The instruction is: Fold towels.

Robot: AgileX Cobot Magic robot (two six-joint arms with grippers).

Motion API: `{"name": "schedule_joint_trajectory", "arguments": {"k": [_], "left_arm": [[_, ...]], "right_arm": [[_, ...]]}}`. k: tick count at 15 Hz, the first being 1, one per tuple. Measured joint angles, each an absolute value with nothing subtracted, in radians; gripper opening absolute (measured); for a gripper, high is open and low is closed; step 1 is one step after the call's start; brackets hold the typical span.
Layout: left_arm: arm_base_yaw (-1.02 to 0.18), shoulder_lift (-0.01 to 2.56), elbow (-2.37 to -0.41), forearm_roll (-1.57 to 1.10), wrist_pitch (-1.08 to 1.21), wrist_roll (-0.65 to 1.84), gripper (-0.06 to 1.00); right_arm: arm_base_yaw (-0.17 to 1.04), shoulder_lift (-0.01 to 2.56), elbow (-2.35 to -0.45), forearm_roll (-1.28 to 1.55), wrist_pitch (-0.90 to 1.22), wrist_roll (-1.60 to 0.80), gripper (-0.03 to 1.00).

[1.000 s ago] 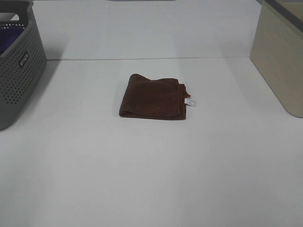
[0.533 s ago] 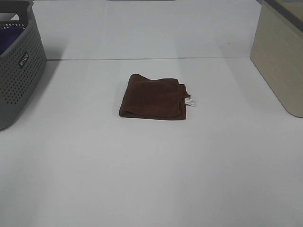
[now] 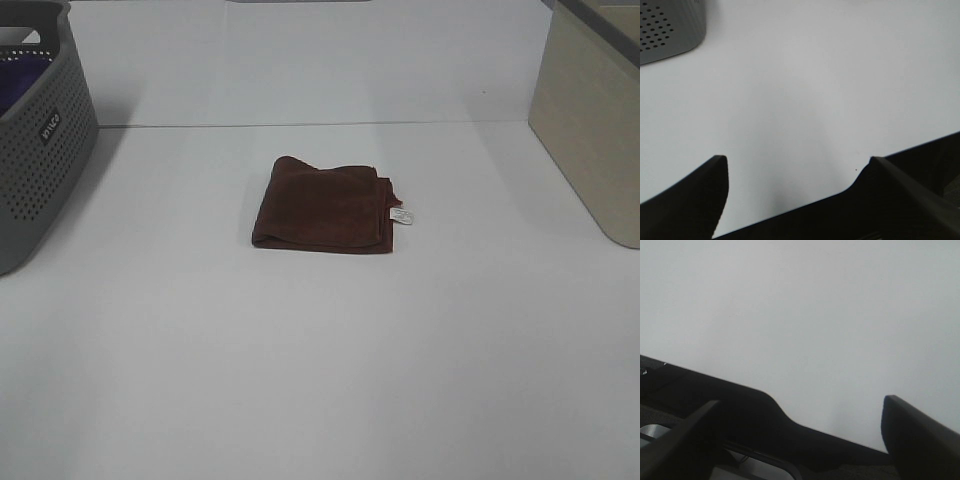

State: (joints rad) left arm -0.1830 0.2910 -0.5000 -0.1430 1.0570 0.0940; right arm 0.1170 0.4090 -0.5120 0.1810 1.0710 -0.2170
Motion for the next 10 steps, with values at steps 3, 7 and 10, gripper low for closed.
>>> {"name": "schedule_joint_trajectory", "arguments": {"k": [3,7,10], "left_arm": [[-0.157,0.291,-0.5,-0.144,1.057,0.094,0.72],[-0.016,0.243,-0.5,-0.144,1.057,0.094,0.72],[0.03,0.113,-0.5,-0.144,1.057,0.094,0.72]], "right_arm": [[0.117,0.407,-0.512,0.181,1.071,-0.217,0.81],[0.044,0.324,-0.512,0.192,1.071,-0.217,0.81],[-0.031,0.193,-0.512,0.193,1.071,-0.217,0.81]]}}
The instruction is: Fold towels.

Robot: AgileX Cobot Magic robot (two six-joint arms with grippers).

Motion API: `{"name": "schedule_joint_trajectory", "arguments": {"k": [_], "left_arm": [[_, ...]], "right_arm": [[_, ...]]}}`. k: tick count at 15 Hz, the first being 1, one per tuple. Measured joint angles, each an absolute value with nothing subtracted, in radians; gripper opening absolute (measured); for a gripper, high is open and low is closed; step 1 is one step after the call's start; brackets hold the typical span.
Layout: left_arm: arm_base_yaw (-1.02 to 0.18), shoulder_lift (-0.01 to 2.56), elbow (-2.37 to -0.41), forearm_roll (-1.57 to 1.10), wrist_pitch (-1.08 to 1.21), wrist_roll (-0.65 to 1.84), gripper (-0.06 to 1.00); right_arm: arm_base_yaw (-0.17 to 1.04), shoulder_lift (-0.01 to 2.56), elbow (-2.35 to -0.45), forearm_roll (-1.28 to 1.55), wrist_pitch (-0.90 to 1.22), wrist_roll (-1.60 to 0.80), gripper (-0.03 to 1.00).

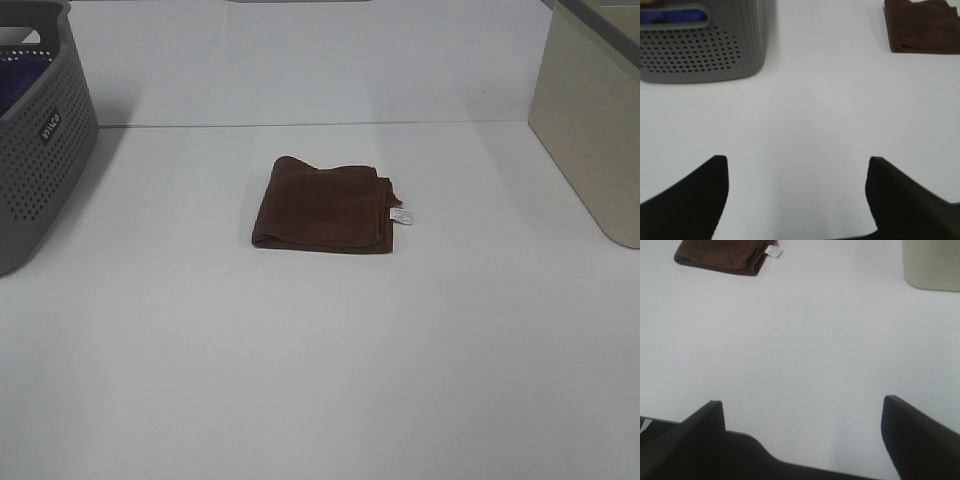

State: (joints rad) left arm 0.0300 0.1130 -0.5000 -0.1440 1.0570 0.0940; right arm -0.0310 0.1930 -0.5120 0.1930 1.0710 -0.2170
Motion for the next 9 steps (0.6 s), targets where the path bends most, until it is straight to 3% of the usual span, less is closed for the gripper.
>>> {"name": "schedule_joint_trajectory", "arguments": {"k": [4,9], "left_arm": [[0.03,-0.004,-0.5,-0.144,1.057,0.096,0.72],[0.03,-0.004,-0.5,-0.144,1.057,0.096,0.72]], "right_arm": [[-0.035,0.012,-0.512,0.2,1.072,-0.217,0.81],[-0.035,-0.006,-0.506,0.21,1.072,-0.217,0.81]]}}
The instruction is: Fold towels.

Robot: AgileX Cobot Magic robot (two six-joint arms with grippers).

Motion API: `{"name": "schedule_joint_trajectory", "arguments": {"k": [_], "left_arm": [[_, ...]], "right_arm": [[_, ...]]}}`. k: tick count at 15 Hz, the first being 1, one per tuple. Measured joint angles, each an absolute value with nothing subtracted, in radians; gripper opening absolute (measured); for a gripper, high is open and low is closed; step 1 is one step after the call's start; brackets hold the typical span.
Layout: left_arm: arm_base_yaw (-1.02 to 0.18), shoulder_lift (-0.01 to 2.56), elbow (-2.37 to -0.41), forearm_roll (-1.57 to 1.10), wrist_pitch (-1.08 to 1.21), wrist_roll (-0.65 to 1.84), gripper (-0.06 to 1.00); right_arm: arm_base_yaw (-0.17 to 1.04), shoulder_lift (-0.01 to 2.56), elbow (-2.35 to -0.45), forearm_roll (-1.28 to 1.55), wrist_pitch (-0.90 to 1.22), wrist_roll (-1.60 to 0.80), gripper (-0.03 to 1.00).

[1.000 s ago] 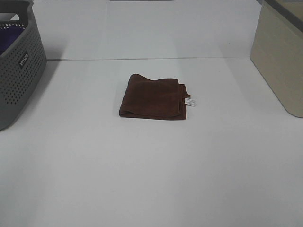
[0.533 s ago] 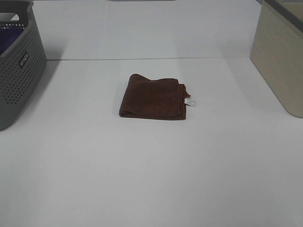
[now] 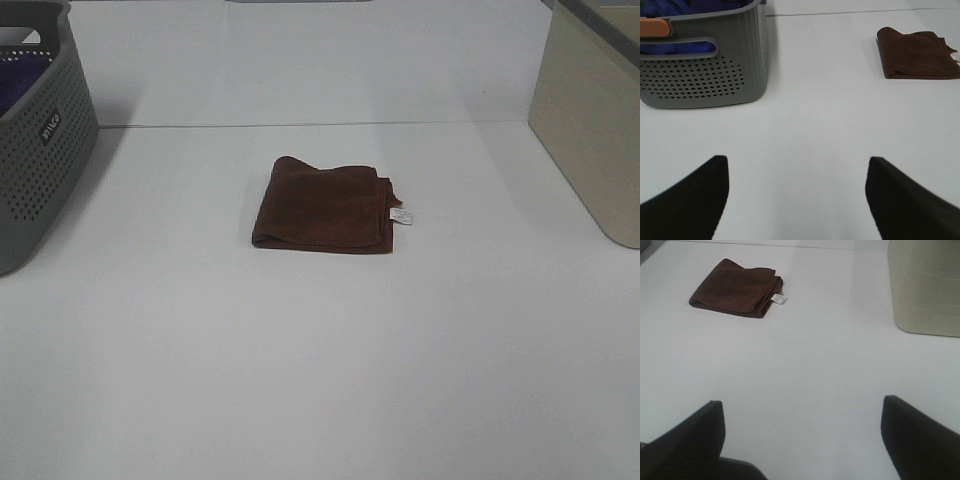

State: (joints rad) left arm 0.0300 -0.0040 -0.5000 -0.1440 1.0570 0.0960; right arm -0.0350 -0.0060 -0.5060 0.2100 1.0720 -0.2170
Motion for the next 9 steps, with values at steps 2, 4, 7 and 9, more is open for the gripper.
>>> {"name": "schedule_joint_trajectory", "arguments": {"k": [2,4,7,9], "left_arm": [[0.03,-0.004,-0.5,-0.144,1.057,0.096,0.72],[0.03,-0.004,-0.5,-0.144,1.057,0.096,0.72],[0.03,-0.004,-0.5,-0.144,1.057,0.096,0.72],[0.03,-0.004,-0.5,-0.144,1.057,0.096,0.72]], "right_arm": [[-0.035,-0.006,-0.506,0.213,1.072,-0.217,0.81],[-0.035,-0.006,-0.506,0.215,1.072,-0.217,0.81],[-0.035,-0.006,-0.505,0.215,1.072,-0.217,0.81],[-0.035,-0.006,-0.504,0.215,1.072,-0.217,0.81]]}}
